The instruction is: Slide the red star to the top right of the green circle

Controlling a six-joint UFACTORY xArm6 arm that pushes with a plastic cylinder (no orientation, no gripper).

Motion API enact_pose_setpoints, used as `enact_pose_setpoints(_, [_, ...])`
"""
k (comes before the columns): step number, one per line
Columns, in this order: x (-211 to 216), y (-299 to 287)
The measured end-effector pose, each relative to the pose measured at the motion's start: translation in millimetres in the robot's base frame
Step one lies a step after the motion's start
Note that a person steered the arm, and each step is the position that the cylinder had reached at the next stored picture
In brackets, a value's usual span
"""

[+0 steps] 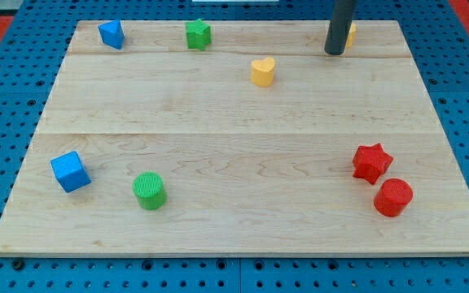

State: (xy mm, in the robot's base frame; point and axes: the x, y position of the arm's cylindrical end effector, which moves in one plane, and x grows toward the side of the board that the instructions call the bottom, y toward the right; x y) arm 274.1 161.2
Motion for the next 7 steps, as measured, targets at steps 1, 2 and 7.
enact_pose_setpoints(1, [14,0])
enact_pose_setpoints(2, [30,0])
enact_pose_setpoints(7, [234,43])
